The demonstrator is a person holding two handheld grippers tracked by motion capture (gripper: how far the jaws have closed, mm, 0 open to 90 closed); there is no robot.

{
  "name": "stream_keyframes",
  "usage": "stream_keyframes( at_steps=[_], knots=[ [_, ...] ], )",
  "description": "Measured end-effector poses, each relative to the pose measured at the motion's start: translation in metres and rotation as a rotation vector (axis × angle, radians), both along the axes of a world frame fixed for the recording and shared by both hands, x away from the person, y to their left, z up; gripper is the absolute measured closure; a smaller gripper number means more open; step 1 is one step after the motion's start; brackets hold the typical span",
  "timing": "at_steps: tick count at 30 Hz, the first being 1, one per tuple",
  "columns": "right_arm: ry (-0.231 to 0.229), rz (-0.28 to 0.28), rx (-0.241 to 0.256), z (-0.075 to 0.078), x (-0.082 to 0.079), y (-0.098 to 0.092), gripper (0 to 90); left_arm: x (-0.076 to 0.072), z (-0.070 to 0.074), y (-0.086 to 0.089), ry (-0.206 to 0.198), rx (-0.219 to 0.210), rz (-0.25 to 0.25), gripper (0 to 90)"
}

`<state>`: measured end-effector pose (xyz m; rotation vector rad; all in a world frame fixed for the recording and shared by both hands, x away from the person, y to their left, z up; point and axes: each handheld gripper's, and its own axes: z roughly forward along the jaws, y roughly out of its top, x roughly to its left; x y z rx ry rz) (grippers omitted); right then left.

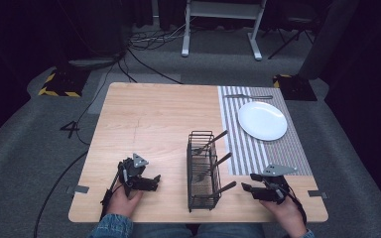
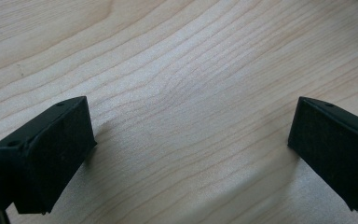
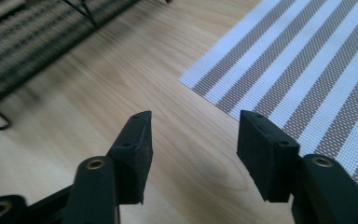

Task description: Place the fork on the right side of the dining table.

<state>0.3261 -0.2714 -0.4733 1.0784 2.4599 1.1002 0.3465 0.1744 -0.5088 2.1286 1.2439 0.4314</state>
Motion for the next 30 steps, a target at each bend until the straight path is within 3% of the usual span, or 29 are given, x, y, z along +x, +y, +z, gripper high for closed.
stream_keyframes(
  at_steps=[7,17,30],
  knots=[
    [0.011,0.047,0.020,0.024,-0.012,0.003,51.1,0.000,0.000,0.000,0.000,0.000,0.000,0.3],
    [-0.022,0.110,0.052,0.064,-0.031,0.011,54.0,0.000,0.000,0.000,0.000,0.000,0.000,0.3],
    [-0.027,0.181,0.116,0.101,-0.040,0.023,55.6,0.000,0.000,0.000,0.000,0.000,0.000,0.3]
  ],
)
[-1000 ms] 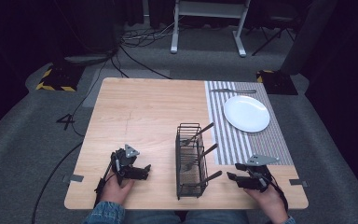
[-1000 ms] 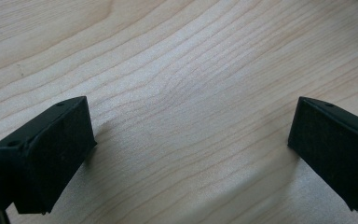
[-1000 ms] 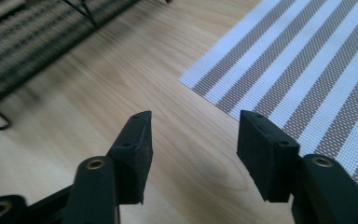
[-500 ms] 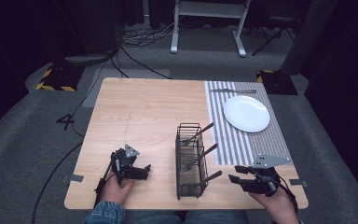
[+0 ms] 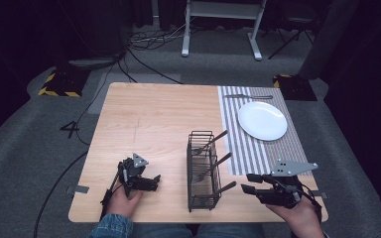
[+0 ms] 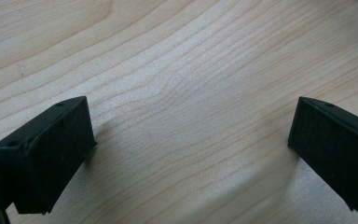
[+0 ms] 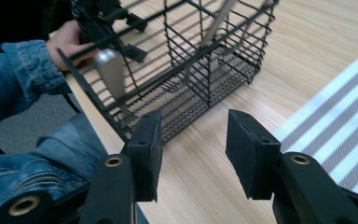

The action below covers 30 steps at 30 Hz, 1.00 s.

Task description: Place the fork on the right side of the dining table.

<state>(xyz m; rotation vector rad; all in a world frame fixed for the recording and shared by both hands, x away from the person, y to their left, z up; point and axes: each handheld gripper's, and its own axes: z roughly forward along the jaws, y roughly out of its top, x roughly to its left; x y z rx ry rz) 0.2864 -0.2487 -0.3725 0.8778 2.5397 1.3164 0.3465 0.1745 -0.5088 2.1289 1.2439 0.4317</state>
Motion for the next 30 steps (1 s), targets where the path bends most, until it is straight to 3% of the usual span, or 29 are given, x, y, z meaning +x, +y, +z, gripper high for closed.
stream_keyframes(
  at_steps=[7,12,30],
  knots=[
    [-0.004,0.046,0.034,0.013,-0.006,0.007,55.6,0.000,0.000,0.000,0.001,0.000,0.000,0.3],
    [-0.006,0.085,0.030,0.019,-0.010,0.015,56.7,0.000,0.000,0.000,0.001,0.000,0.000,0.3],
    [0.043,0.138,0.010,0.018,-0.001,0.036,70.0,0.000,0.000,0.000,0.000,0.000,0.000,0.3]
  ],
)
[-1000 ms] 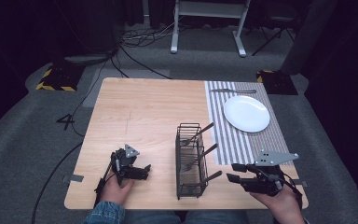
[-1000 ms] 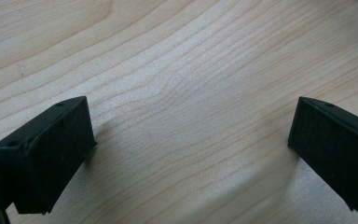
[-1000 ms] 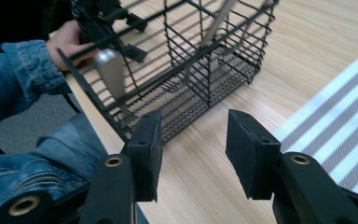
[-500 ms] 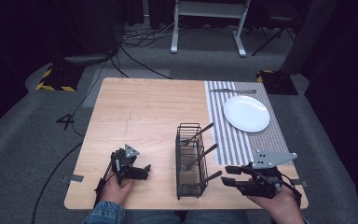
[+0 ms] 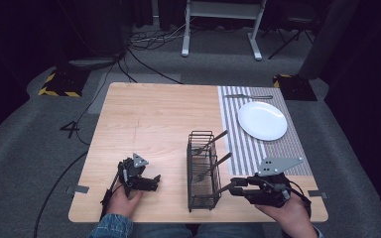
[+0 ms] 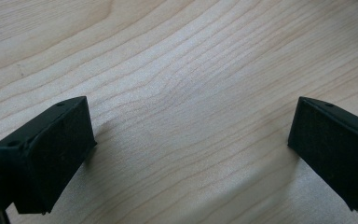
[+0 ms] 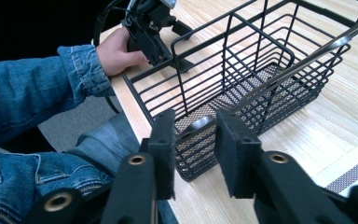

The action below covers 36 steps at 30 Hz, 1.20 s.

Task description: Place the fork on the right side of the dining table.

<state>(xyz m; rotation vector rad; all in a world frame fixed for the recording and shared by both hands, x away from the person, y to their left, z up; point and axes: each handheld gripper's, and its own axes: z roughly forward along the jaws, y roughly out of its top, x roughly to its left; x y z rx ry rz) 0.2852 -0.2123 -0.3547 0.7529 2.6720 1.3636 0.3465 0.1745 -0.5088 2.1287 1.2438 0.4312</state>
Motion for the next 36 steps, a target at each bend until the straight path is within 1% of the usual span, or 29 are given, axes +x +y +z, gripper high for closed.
stream_keyframes(
  at_steps=[2,3,4,7,9,13,15,17,20,25,31,36],
  knots=[
    [0.002,0.002,-0.004,0.000,0.001,0.001,71.8,0.000,0.000,0.000,0.001,0.000,0.000,0.3],
    [0.002,0.007,-0.013,0.000,0.001,0.002,74.9,0.000,0.000,0.000,0.000,0.000,0.000,0.3],
    [-0.002,0.007,-0.019,0.000,0.000,0.003,76.0,0.000,0.000,0.000,0.001,0.000,0.000,0.3],
    [0.000,0.009,-0.023,0.001,0.000,0.003,76.4,0.000,0.000,0.000,0.000,0.000,0.000,0.3],
    [-0.001,0.016,-0.025,0.002,0.000,0.004,79.0,0.000,0.000,0.000,0.001,0.000,0.000,0.3],
    [-0.023,0.020,-0.030,0.006,-0.003,0.005,83.0,0.000,0.000,0.000,0.000,0.000,0.000,0.3],
    [-0.025,0.022,-0.033,0.007,-0.003,0.006,83.5,0.000,0.000,0.000,0.001,0.000,0.000,0.3],
    [-0.028,0.020,-0.035,0.008,-0.003,0.006,86.1,0.000,0.000,0.000,0.000,0.000,0.000,0.3],
    [-0.042,0.011,-0.040,0.010,-0.003,0.007,86.4,0.000,0.000,0.000,0.000,0.000,0.000,0.3],
    [-0.048,0.002,-0.034,0.013,-0.001,0.007,86.6,0.000,0.000,0.000,0.001,0.000,0.001,0.3],
    [-0.063,-0.005,-0.001,0.023,0.000,0.002,86.7,0.000,0.000,0.000,0.001,0.000,0.001,0.3],
    [-0.062,-0.006,0.021,0.029,0.000,-0.002,86.7,0.000,0.000,0.000,0.001,0.000,0.001,0.3]
  ],
)
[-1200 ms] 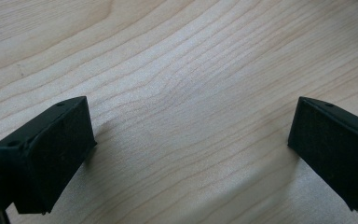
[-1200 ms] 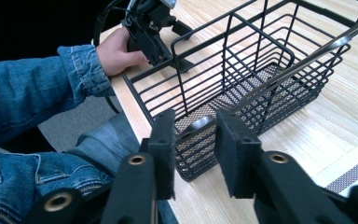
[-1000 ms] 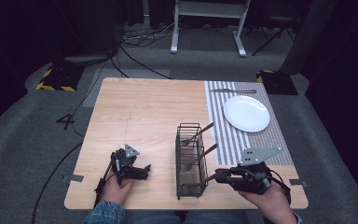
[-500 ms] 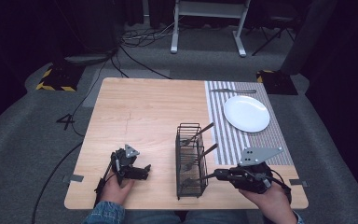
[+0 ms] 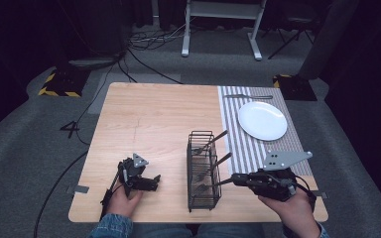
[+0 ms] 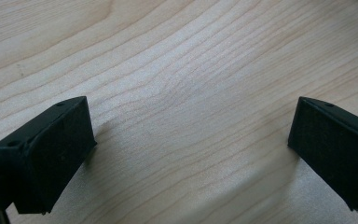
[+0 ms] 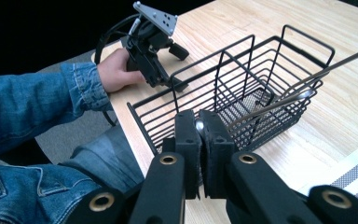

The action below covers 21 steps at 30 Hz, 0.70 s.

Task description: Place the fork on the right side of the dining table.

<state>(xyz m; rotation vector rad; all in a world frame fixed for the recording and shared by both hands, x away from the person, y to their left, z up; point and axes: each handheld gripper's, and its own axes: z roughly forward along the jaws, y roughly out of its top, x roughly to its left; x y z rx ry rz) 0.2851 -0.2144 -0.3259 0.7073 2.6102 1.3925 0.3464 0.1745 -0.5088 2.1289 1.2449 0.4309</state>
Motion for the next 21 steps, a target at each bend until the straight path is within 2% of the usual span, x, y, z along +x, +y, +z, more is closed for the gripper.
stream_keyframes(
  at_steps=[21],
  knots=[
    [-0.046,-0.025,0.093,0.035,-0.007,-0.032,86.8,0.000,0.000,0.000,0.000,0.001,-0.002,0.3]
  ],
)
